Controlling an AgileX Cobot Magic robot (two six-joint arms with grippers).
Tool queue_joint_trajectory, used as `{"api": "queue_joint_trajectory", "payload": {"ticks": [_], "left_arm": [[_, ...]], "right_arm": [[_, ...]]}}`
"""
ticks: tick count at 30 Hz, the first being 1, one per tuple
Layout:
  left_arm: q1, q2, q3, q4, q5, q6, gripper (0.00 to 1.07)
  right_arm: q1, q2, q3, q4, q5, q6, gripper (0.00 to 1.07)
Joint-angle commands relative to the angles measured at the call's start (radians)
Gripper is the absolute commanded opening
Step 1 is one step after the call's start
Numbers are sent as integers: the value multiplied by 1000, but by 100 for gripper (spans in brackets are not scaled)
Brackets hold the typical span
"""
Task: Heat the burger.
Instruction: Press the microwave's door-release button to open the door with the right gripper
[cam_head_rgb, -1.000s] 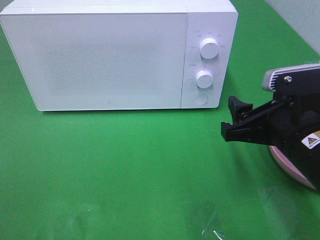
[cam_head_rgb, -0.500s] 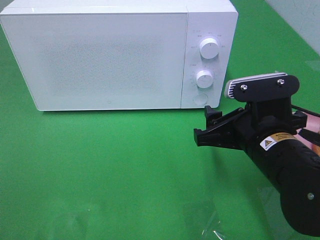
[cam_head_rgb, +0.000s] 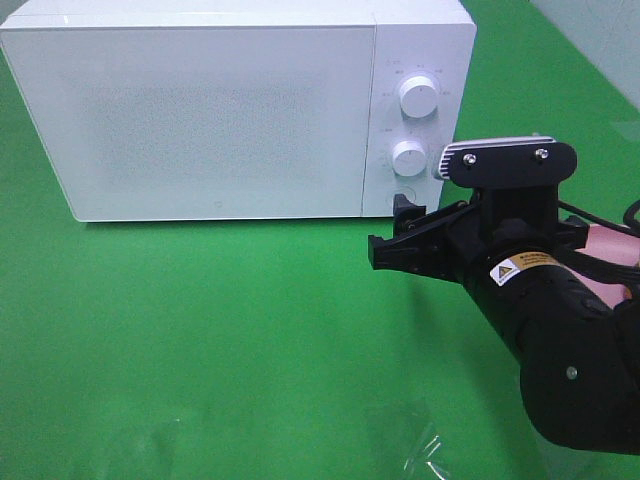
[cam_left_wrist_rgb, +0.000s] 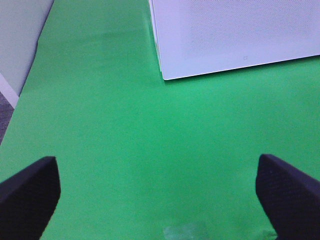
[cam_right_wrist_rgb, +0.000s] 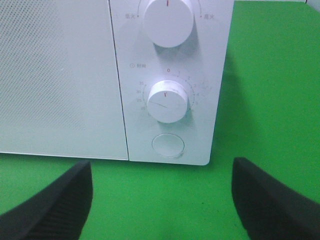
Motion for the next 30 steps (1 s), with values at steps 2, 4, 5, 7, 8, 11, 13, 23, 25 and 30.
{"api": "queue_joint_trajectory", "payload": {"ticks": [2, 4, 5, 7, 8, 11, 13, 23, 25, 30], "left_arm": [[3, -27, 3, -5, -6, -4, 100], [3, -27, 3, -5, -6, -4, 100], [3, -27, 3, -5, -6, -4, 100], [3, -26, 3, -5, -6, -5, 100], [3, -26, 3, -5, -6, -5, 100], [3, -26, 3, -5, -6, -5, 100], [3, -25, 3, -5, -6, -5, 100], [3, -20, 3, -5, -6, -5, 100], [3, -20, 3, -5, -6, -5, 100], [3, -20, 3, -5, -6, -5, 100]], "right_arm": [[0, 13, -9, -2, -36, 17, 71], [0, 38, -12, -2, -39, 31, 70], [0, 69, -17, -4, -40, 40, 69], [0, 89, -25, -5, -40, 50, 69], [0, 89, -25, -5, -40, 50, 69], [-4, 109, -48, -8, -42, 51, 69], [-16, 117, -61, -22, -36, 58, 69], [-47, 119, -85, -34, -5, 351, 57], [-47, 119, -85, -34, -5, 392, 50], [-47, 119, -85, -34, -5, 721, 24]]}}
